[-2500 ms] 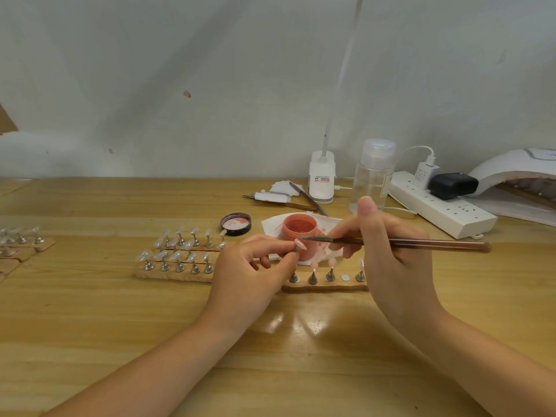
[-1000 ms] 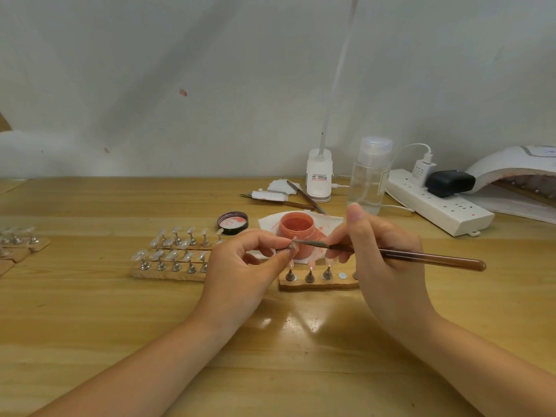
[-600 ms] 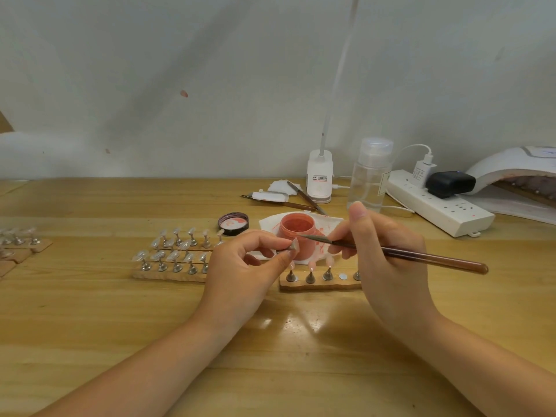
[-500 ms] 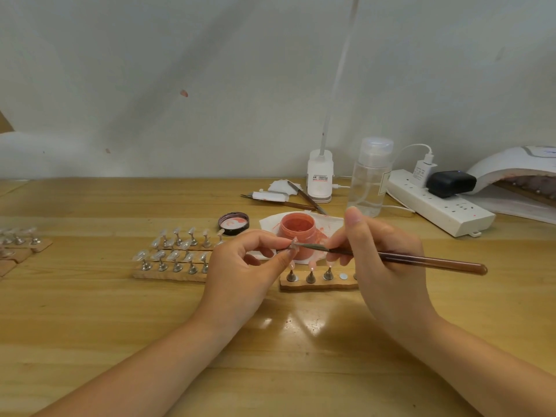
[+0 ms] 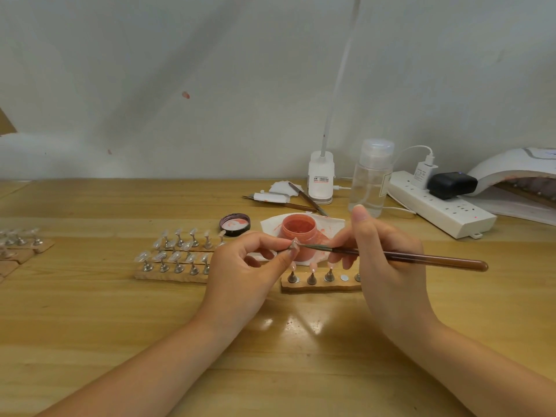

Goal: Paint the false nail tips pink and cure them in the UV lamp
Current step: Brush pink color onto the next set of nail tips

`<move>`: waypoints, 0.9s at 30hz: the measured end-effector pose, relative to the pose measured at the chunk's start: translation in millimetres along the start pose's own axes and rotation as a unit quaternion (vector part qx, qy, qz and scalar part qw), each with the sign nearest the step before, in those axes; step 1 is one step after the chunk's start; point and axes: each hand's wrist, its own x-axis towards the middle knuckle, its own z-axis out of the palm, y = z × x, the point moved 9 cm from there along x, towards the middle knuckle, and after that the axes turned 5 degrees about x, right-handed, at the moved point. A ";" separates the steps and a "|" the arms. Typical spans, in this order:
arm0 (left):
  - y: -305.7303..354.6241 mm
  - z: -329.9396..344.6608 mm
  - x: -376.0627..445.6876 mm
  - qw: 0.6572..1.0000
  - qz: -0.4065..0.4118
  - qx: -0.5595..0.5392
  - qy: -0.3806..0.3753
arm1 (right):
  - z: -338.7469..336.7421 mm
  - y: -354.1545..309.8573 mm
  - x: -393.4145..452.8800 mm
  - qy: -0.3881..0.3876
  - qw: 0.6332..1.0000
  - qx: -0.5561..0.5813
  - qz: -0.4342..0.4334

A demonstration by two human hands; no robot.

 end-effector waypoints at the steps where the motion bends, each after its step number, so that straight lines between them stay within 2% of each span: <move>1: 0.1 -0.4 0.0 1.000 -0.001 0.000 0.002 | -0.2 0.7 -1.2 0.000 1.000 0.007 0.002; 7: 2.1 0.4 -0.6 1.000 -0.003 -0.003 -0.002 | -6.7 3.4 -1.1 0.028 0.999 0.020 0.014; 21: 2.0 0.4 -0.3 1.000 -0.003 0.001 -0.001 | -7.4 5.5 -0.9 0.032 0.998 0.031 0.034; 27: 1.8 -0.1 -0.4 1.000 -0.004 0.008 0.003 | 1.3 3.4 4.0 0.005 1.000 0.002 0.025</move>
